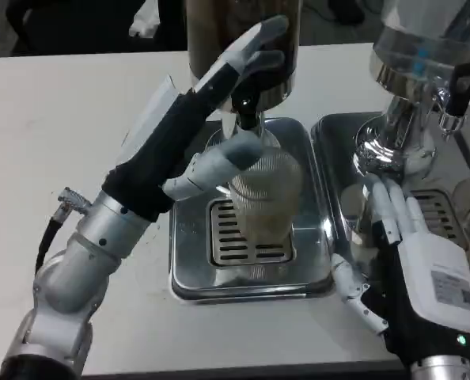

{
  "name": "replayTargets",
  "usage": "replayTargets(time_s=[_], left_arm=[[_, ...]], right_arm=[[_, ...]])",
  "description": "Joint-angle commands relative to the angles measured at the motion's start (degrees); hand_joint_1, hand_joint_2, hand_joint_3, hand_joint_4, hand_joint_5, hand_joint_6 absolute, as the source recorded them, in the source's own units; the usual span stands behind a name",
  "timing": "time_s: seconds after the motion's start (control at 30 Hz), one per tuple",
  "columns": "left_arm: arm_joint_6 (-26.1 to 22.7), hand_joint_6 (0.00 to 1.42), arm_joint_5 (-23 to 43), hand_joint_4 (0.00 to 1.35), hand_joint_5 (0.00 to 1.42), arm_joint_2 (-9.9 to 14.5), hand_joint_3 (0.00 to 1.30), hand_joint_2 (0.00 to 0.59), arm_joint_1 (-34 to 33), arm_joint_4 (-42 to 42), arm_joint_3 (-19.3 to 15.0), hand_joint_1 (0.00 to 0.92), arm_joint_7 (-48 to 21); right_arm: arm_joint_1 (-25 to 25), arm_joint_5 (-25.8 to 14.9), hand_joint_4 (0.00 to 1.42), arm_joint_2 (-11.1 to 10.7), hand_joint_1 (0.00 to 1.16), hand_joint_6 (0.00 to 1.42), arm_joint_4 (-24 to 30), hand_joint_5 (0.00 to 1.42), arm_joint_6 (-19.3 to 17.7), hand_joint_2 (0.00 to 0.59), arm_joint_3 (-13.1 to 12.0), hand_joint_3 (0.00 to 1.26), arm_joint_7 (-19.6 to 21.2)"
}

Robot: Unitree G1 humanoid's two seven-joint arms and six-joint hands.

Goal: Grasp the cup under the faucet to collect the drink, then remove the cup.

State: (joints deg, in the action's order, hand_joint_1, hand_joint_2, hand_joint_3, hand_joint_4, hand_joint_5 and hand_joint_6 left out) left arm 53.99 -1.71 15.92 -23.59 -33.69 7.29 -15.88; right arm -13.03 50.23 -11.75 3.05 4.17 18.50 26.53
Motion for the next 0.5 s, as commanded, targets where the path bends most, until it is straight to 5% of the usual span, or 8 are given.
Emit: replayTargets(time_s=[0.03,0.5], left_arm=[[0.3,0.11,-1.0,0.0,0.17,-0.2,0.11,0.102,2.2,1.7,1.7,0.0,-2.3],[-0.5,0.14,-4.7,0.0,0.21,0.3,0.15,0.108,6.5,5.6,3.4,0.0,-1.5]], right_arm=[[0.1,-0.1,0.0,0.0,0.14,0.22,0.6,0.01,-0.2,0.478,-0.3,0.0,0.5],[1.0,-1.4,0.0,-0.2,0.15,0.22,0.0,0.01,-0.7,0.478,-0.6,0.0,-0.1]])
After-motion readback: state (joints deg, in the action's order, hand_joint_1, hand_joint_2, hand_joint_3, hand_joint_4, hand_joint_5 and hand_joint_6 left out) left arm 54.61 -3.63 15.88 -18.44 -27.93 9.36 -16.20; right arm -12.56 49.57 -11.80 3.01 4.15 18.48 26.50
